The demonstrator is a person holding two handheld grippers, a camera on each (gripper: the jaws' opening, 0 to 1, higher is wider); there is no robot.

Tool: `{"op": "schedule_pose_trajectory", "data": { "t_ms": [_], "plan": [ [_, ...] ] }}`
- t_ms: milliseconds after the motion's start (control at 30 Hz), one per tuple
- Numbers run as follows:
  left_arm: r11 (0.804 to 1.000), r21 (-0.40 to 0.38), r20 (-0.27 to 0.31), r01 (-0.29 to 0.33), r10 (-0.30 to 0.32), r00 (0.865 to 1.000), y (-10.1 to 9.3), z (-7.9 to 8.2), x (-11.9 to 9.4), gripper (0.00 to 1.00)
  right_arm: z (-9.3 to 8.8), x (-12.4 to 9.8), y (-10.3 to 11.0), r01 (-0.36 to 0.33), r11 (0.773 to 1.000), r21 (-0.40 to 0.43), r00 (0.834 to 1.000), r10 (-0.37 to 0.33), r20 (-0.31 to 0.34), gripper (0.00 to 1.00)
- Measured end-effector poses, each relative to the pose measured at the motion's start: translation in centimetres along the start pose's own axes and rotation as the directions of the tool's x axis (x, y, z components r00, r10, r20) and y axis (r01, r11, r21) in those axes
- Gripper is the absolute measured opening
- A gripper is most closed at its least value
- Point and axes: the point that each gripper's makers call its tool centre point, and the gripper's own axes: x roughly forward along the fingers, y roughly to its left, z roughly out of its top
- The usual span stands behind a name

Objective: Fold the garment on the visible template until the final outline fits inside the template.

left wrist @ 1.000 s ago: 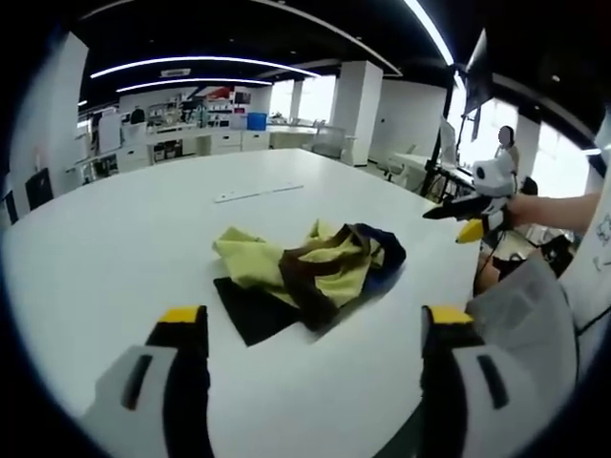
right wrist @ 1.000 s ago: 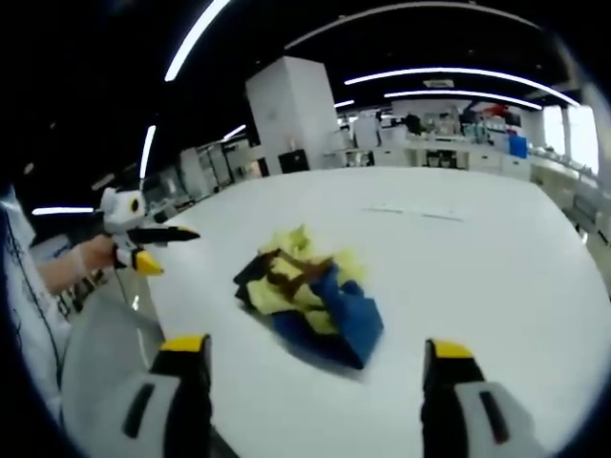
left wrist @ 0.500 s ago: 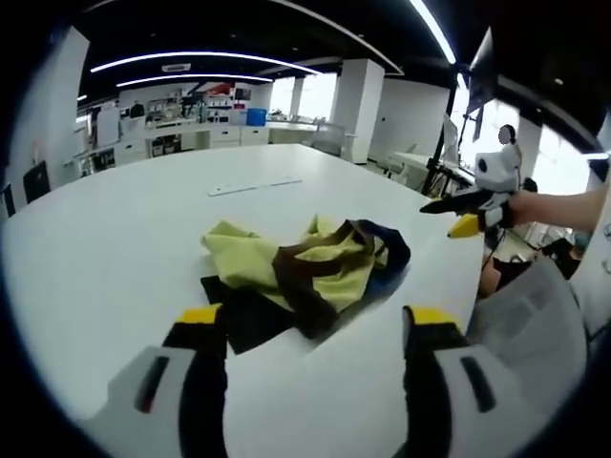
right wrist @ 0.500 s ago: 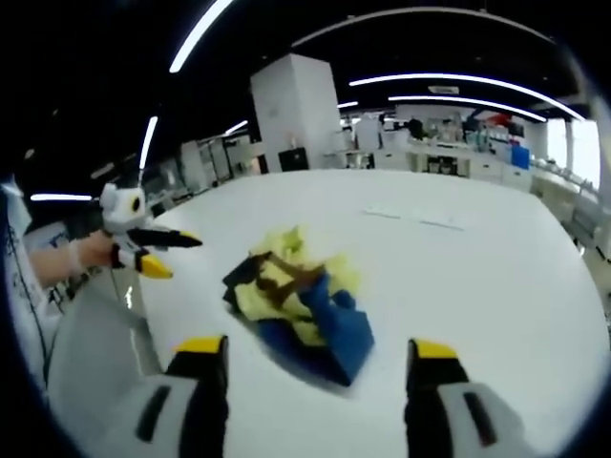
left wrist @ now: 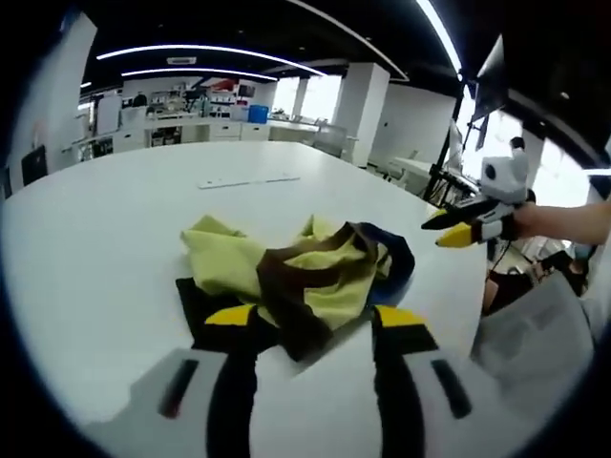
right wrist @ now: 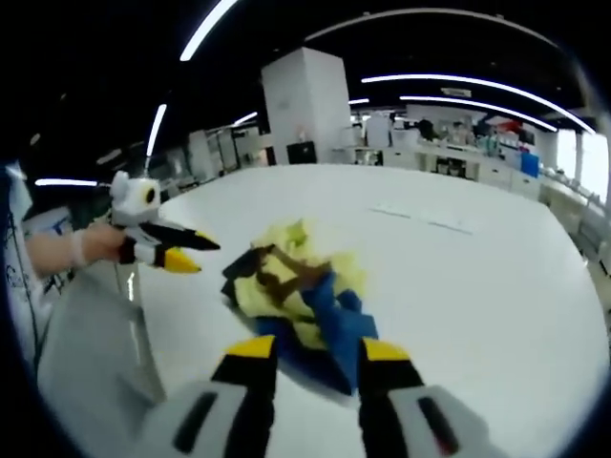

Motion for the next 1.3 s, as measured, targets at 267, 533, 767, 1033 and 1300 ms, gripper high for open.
{"op": "schedule_pose_trajectory", "data": {
  "t_ms": [267,533,767,1033,1300],
  "plan": [
    [0.999,-0.031,-0.034,-0.016,0.015,0.999,0.6,-0.8,1.3,0.31,-0.3,1.8,-0.3,0.014,0.997,-0.075,1.000,-0.015,-0.006,0.10],
    [0.997,-0.068,-0.042,-0.030,0.027,0.999,0.9,-0.9,1.7,0.23,-1.0,3.3,-0.6,0.032,0.994,-0.103,0.998,-0.036,-0.041,0.06],
    [0.996,-0.078,-0.047,-0.041,0.038,0.998,1.4,-1.1,2.1,0.20,-1.0,3.5,-0.8,0.041,0.994,-0.102,0.998,-0.046,-0.052,0.04],
    [0.991,-0.111,-0.040,-0.067,0.063,0.997,2.0,-1.0,2.4,0.17,-1.0,3.5,-0.8,0.045,0.994,-0.097,0.997,-0.050,-0.052,0.00],
    [0.985,-0.156,-0.068,-0.070,0.060,0.996,1.5,-2.2,2.9,0.12,-1.2,3.4,-0.6,0.046,0.994,-0.097,0.997,-0.051,-0.052,0.00]
  ]
}}
